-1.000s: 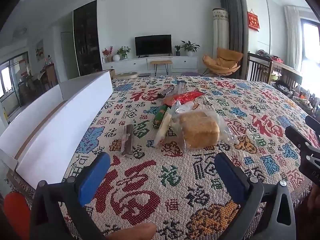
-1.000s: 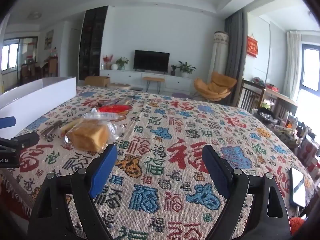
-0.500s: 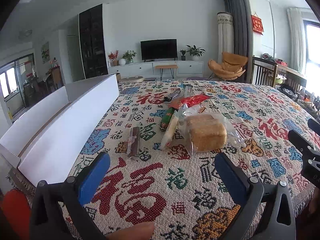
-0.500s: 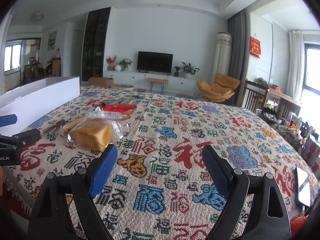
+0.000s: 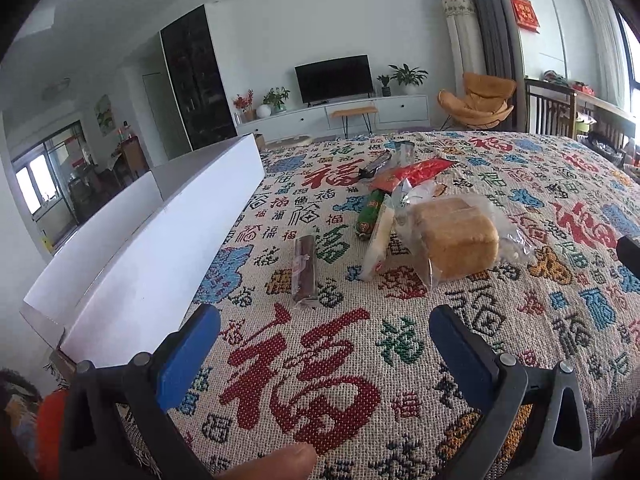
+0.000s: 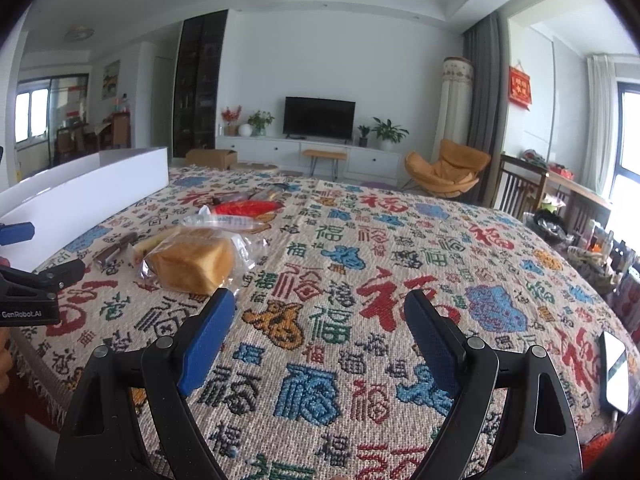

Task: Organize snacks
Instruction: 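Move both tools toward the snacks on the blanket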

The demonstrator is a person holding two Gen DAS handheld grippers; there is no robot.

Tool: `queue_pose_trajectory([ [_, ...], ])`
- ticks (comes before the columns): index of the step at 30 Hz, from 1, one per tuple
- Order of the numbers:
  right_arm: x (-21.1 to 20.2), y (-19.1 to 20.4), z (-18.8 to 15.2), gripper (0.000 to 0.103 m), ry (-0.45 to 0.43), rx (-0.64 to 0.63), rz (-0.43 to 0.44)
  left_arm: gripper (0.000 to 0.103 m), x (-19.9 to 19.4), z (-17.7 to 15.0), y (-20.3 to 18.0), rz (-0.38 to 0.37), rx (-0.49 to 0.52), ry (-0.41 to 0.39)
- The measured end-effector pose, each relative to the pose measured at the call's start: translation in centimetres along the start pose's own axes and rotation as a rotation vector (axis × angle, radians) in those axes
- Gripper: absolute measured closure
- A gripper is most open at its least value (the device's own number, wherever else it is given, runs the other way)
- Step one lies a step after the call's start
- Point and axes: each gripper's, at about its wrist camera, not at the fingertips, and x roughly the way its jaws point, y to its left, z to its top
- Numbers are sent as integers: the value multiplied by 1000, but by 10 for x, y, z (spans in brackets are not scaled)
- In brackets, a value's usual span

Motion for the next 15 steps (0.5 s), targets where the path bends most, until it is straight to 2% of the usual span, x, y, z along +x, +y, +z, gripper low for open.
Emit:
queue_pose_trajectory([
  [8,2,2,-1,14,5,-1,12,0,-8,1,-6,-88,21,2],
  [15,3,2,-2,14,0,-3,13,0,-11,4,-7,-108,15,1],
])
